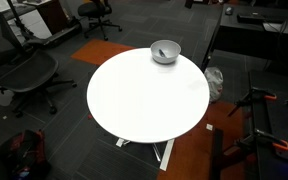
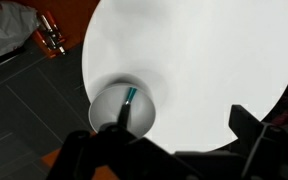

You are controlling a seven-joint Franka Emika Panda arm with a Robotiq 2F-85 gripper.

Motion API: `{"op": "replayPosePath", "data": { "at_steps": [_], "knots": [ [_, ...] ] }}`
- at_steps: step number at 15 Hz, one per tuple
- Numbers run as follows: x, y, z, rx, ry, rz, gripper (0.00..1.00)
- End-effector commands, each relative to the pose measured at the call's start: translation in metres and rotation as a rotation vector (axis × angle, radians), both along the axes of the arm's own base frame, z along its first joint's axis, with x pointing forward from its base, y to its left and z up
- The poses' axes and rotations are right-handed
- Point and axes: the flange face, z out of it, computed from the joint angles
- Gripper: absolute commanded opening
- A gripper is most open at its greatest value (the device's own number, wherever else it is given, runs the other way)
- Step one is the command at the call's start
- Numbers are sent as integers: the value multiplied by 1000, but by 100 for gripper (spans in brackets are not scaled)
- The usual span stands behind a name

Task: Remove the marker from the mug cup and place it on the table

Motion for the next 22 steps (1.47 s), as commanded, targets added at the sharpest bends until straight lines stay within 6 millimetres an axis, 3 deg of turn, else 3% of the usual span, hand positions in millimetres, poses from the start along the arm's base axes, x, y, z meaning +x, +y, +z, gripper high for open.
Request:
{"op": "replayPosePath", "data": {
  "at_steps": [1,11,22],
  "knots": [
    [31,-24,-14,-46,-3,-86,100],
    [86,-79,-84,-87,65,-239,100],
    [116,-108,-147,-68,147,-296,100]
  ]
}}
